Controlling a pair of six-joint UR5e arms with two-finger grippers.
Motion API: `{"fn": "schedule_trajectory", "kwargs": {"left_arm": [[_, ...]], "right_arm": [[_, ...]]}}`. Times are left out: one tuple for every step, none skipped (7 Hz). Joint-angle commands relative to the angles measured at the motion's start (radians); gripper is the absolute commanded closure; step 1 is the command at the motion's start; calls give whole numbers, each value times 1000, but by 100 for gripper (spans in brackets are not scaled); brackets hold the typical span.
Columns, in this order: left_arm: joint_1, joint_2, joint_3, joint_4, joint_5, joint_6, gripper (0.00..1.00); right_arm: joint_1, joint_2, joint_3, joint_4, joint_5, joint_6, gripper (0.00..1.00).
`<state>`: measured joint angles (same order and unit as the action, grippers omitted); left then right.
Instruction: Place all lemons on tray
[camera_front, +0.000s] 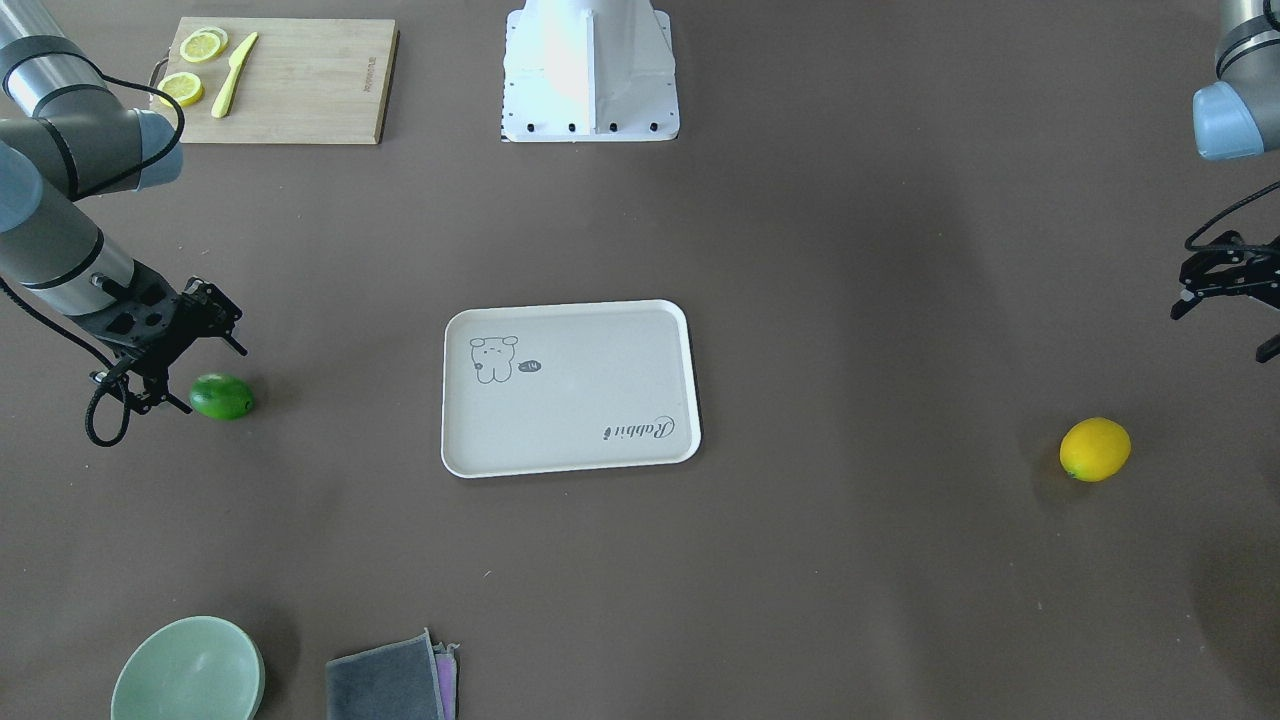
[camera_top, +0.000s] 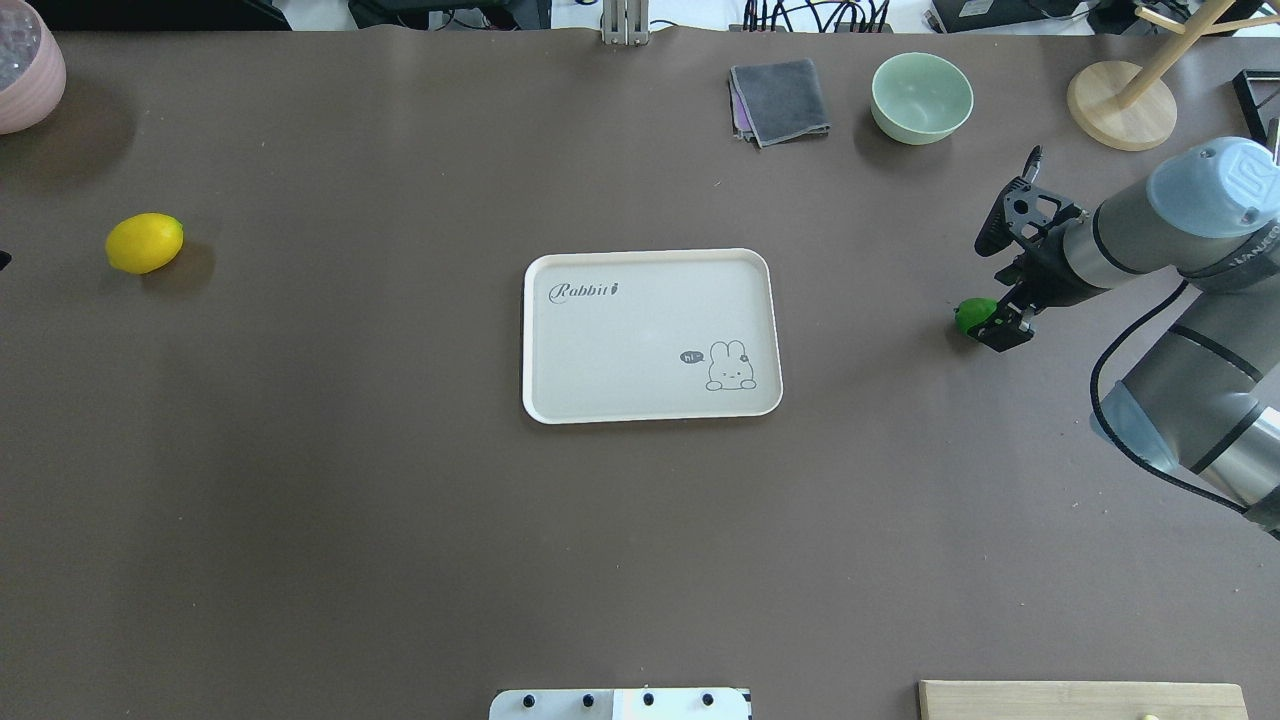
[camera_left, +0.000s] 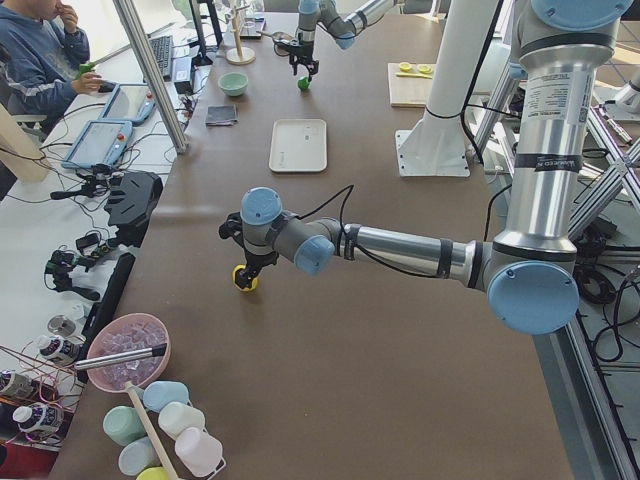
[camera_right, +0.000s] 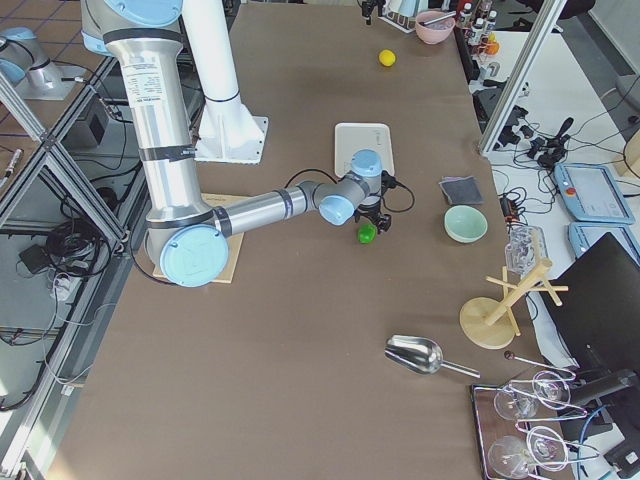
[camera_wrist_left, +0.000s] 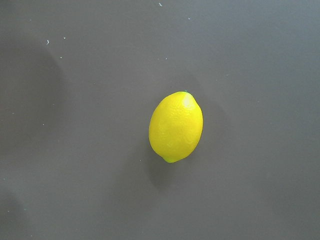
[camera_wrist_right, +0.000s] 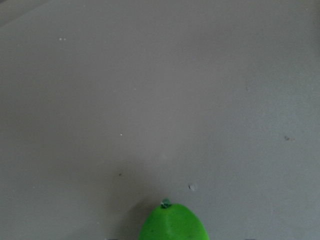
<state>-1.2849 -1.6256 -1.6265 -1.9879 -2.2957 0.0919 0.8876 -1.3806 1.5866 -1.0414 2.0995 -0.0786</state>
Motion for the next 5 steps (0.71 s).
{"fn": "schedule_trajectory", "kwargs": {"left_arm": [[16, -5, 8, -2, 16, 0, 3], [16, -16, 20, 0, 16, 0, 3], [39, -40, 80, -12, 22, 2, 3], [62, -78, 124, -23, 22, 0, 4], [82, -138, 167, -22, 24, 2, 5]], "right_arm": [[-19, 15, -34, -5, 10, -7, 31], [-7, 14, -42, -3, 20, -7, 96], [13, 8, -42, 0, 49, -3, 100], [33, 20, -31, -11, 89, 16, 100], [51, 59, -16, -34, 147, 66, 100]]}}
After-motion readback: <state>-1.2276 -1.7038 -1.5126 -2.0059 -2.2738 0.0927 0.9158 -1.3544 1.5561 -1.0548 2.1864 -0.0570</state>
